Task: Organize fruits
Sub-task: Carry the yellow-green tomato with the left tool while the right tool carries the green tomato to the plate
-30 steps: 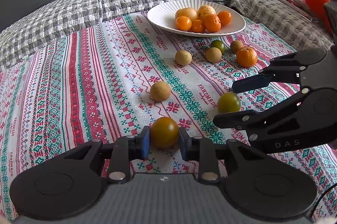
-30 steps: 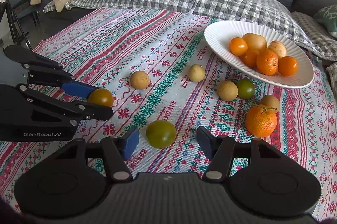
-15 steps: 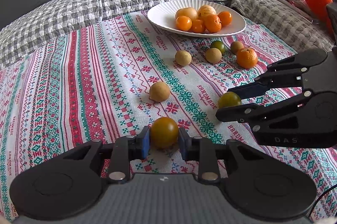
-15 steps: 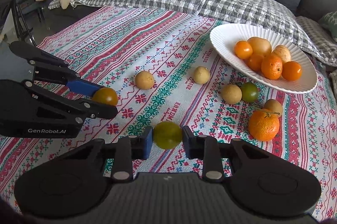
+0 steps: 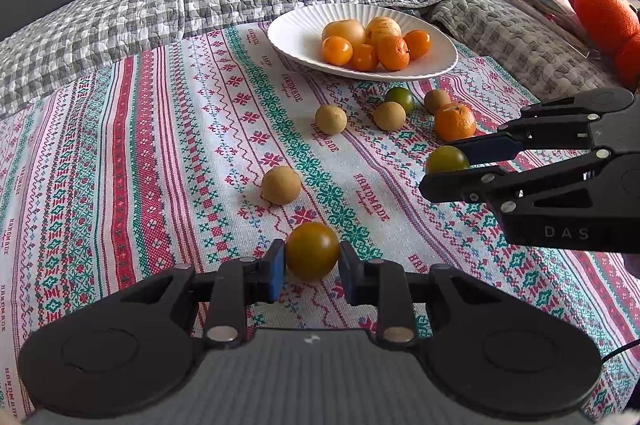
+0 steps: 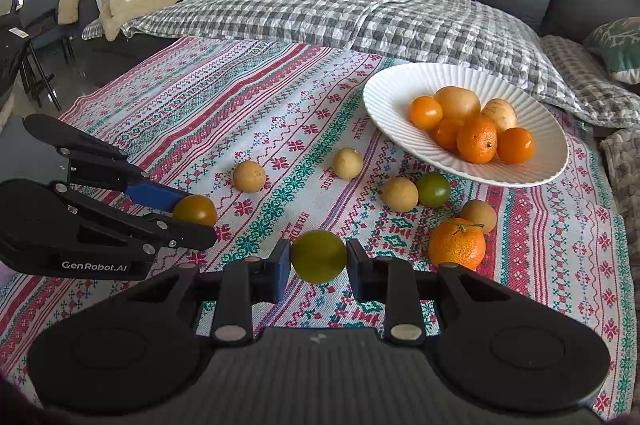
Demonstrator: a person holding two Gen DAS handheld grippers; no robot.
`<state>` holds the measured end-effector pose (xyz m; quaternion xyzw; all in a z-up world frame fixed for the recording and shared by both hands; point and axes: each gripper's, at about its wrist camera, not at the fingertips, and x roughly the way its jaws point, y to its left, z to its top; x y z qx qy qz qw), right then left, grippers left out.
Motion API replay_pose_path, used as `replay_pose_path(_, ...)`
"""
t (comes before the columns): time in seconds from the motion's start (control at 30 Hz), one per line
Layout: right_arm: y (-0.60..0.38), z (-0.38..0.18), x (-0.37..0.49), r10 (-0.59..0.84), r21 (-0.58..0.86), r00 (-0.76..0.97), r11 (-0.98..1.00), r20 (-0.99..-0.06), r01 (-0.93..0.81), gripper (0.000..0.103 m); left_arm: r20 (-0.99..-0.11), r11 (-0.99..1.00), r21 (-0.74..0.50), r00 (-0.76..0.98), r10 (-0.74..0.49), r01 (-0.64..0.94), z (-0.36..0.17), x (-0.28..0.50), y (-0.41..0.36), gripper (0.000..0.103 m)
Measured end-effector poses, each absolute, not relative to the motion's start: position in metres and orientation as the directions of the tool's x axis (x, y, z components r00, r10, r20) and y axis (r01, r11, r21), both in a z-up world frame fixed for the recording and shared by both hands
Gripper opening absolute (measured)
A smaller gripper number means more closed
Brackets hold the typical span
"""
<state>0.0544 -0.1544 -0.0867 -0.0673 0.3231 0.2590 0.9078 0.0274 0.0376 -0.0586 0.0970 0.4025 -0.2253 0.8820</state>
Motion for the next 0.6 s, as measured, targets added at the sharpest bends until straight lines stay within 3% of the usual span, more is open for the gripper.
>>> replay_pose_path(0.6,-0.213,-0.055,0.072,0.373,0.121,0.766,0.922,-0.523,-0.366,0.027,-0.688,0.875,-0.041,0.621,-0.375,0.482,-0.025,0.044,-0.001,0.017)
